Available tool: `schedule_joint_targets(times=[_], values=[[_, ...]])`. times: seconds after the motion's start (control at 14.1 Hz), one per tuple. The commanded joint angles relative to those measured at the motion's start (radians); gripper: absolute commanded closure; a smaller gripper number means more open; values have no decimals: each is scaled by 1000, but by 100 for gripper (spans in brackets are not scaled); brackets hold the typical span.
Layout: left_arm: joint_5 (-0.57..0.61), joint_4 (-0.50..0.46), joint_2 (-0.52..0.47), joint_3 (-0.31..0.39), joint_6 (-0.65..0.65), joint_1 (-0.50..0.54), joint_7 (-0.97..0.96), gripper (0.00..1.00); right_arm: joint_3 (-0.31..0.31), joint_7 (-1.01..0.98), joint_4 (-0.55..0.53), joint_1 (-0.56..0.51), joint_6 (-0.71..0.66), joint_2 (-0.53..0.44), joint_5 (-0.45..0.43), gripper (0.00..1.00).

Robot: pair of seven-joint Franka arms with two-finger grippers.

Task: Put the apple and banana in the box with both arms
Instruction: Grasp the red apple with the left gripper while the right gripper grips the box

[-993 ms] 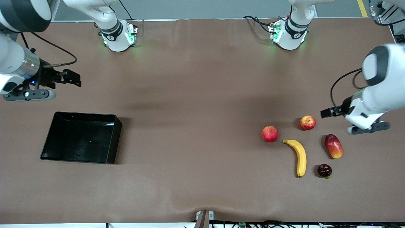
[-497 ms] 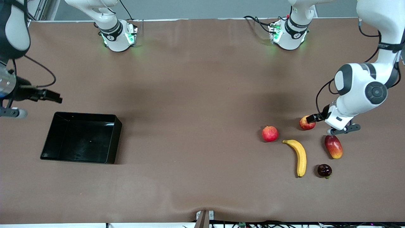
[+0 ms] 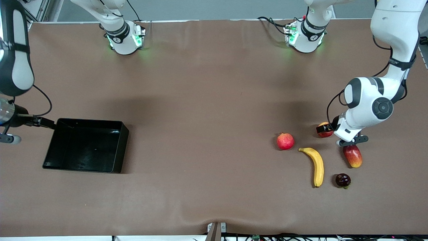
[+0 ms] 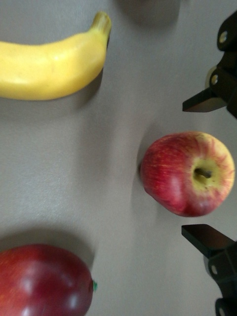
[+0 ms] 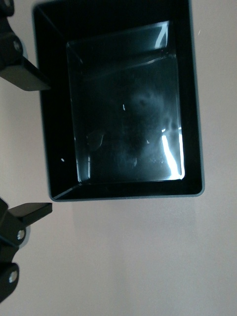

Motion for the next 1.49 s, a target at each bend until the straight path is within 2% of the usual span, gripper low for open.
schedule_joint_targets(times=[0.0,0.07,0.14,0.21,0.28,0.35,0.64,0.92,1.21,1.28,1.35,1.42], values=[[4,9,24,-4,18,3,-7,0,18,-31,3,-19,50,58,-18,0],[4,9,27,-4,21,2,-7,7,18,-31,3,-19,71,84,-18,0],[4,9,29,-4,21,2,-6,33,18,-31,1,-22,107,116,-18,0],[4,10,27,-4,19,2,-6,68,18,-40,3,-34,134,144,-18,0],[4,12,26,-4,19,0,-2,91,18,-66,3,-46,160,170,-18,0],[4,16,20,-4,16,0,2,100,18,-98,3,-63,182,189,-16,0],[4,38,-40,-5,-33,-1,30,100,19,-151,4,-94,213,227,-12,0],[6,150,-103,-21,-226,-7,31,100,19,-206,7,-122,289,276,-12,0],[6,226,-141,-56,-341,-7,28,100,19,-233,7,-135,300,302,-5,0],[6,243,-146,-63,-369,-7,27,100,19,-233,9,-135,300,313,-2,15],[6,266,-151,-70,-398,-7,25,100,21,-232,10,-135,300,325,-1,43],[6,291,-152,-79,-431,-7,24,100,21,-230,10,-137,300,330,13,76]])
